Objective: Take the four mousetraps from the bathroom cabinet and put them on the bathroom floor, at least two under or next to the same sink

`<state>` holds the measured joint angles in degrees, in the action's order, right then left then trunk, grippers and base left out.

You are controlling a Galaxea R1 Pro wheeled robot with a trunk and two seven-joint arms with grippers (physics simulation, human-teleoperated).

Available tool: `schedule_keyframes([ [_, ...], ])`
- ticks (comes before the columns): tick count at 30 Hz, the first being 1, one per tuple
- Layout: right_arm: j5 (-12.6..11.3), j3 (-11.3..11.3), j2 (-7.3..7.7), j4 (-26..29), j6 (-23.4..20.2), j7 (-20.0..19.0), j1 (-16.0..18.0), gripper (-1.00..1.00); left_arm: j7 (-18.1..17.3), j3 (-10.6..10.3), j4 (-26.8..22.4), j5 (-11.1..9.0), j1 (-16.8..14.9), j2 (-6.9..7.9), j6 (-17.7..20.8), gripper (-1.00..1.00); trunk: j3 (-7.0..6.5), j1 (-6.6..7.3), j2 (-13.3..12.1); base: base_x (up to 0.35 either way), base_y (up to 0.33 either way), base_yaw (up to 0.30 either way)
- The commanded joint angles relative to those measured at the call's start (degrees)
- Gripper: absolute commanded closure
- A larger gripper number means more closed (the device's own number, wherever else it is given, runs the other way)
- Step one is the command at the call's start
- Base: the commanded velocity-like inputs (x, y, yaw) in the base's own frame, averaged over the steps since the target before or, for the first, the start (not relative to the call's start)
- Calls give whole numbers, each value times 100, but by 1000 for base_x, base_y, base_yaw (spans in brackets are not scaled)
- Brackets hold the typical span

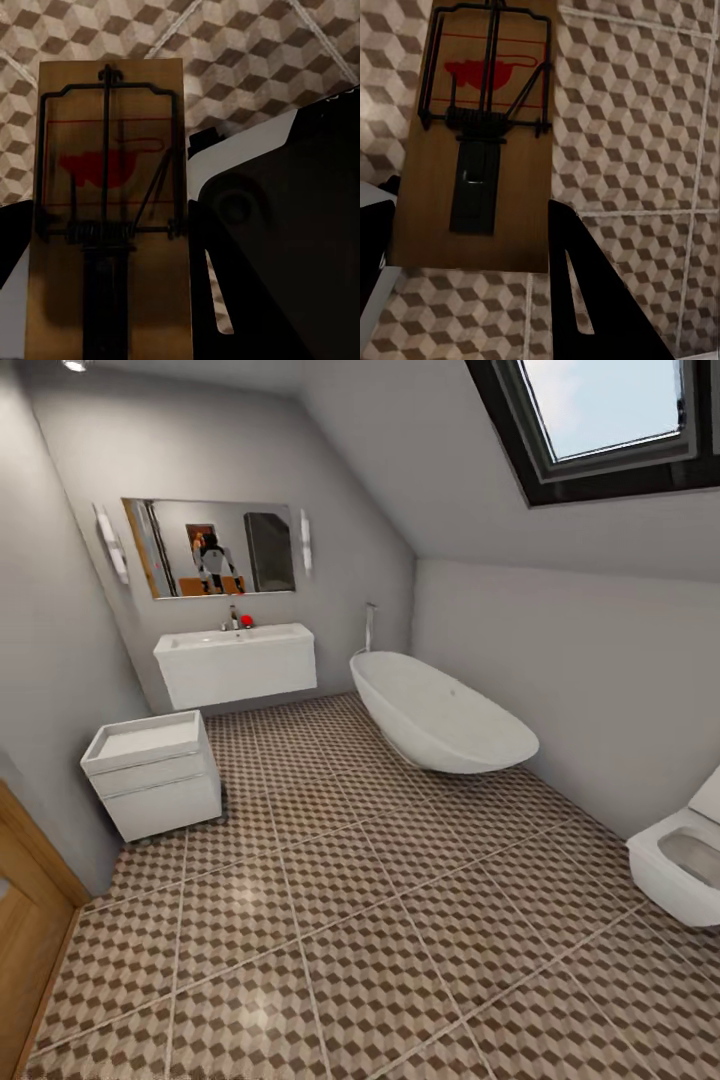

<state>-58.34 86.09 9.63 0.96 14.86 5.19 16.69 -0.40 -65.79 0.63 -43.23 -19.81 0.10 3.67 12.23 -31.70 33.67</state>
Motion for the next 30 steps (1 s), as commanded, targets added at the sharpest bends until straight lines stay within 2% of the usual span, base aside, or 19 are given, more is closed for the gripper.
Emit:
schedule_keyframes([
  [1,-48,49,4,9,10,8,1,100,-4,-50,1,-36,-6,-1,20,100,4,-2,7,0,0,280],
  [7,-55,49,4,3,7,11,1,100,-4,-48,-1,-36,-6,-1,20,100,-6,-2,7,0,0,135],
  [25,-43,43,13,-6,42,17,1,100,-12,-48,-1,-36,-6,-19,23,100,-7,-2,7,7,0,4],
  [30,-43,52,7,4,29,17,1,100,-13,-48,-1,-36,-6,-15,27,100,-7,-2,7,196,0,0],
])
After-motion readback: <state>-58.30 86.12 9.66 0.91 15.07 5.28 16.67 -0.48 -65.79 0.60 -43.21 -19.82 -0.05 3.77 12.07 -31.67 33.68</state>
